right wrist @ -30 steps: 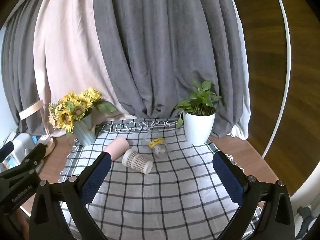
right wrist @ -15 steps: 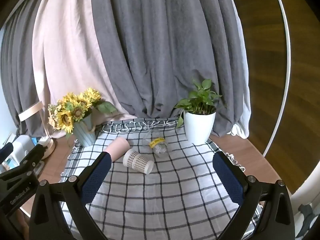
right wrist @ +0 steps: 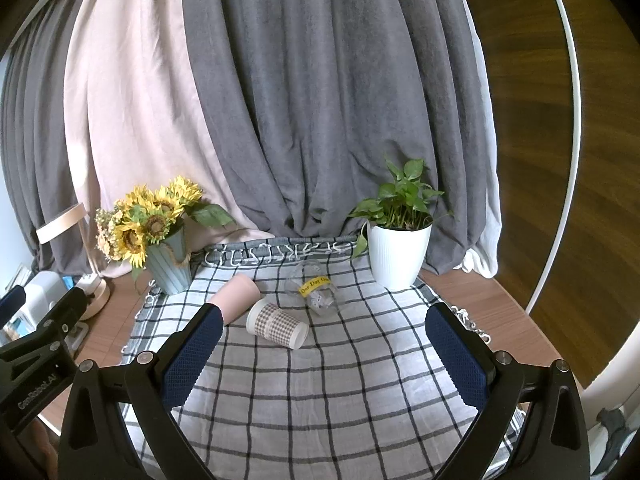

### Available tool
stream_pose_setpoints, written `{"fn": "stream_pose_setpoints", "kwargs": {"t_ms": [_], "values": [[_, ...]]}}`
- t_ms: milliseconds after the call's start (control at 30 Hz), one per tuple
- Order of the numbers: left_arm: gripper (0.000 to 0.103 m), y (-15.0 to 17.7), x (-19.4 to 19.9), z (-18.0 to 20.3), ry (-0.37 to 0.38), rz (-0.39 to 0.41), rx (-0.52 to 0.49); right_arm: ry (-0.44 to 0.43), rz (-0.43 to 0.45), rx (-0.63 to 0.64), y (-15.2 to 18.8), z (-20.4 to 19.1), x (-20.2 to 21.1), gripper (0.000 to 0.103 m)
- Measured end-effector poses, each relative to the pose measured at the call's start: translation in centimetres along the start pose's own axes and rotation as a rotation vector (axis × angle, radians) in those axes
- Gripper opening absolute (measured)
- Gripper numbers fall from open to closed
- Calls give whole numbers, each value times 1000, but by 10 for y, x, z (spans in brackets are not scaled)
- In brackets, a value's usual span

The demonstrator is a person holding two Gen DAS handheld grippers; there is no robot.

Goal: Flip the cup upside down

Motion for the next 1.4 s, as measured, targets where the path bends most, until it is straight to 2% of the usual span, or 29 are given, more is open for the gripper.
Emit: {"fn": "stream_pose_setpoints", "kwargs": {"t_ms": [1400], "values": [[103, 2, 2, 2, 12, 6, 11, -1, 0, 0, 0, -1, 2, 102]]}}
Point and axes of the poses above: each gripper's, at about its wrist camera, not at the fingertips, and x roughly against the way its jaws point, z to its right, y to its underside, the point moved 2 cm from there along -x, roughly the way its jaws point, and after that the axes turned 6 degrees about z, right-handed, at the moved point
